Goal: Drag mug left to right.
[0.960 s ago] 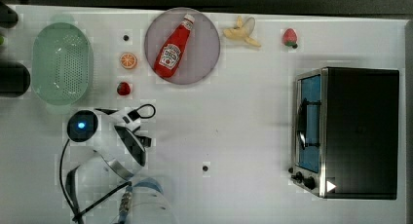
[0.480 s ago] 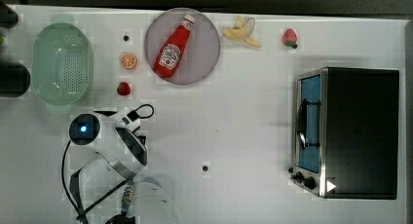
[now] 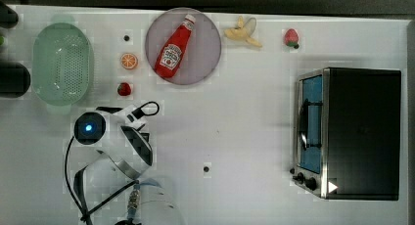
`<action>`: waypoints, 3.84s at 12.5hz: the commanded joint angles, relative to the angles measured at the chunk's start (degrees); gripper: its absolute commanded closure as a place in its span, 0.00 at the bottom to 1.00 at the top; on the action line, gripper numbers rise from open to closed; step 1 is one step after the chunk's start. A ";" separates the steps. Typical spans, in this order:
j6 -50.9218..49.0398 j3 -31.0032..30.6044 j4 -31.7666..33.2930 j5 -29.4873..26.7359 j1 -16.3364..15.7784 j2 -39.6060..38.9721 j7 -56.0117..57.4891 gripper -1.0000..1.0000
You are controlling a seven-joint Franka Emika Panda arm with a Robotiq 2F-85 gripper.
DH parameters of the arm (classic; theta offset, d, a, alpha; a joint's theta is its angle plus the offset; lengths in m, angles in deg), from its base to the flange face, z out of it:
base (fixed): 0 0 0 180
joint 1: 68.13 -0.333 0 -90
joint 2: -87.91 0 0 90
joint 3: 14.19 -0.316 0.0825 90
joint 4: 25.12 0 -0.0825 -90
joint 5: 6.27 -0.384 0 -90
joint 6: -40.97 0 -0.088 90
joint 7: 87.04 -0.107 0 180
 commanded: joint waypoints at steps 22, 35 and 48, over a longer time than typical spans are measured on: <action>3.26 2.83 5.52 -0.06 23.96 4.75 30.19 0.82; 3.28 9.99 3.61 -0.06 32.21 4.87 45.90 0.82; -21.60 -0.30 -3.60 -24.84 32.03 34.91 12.31 0.00</action>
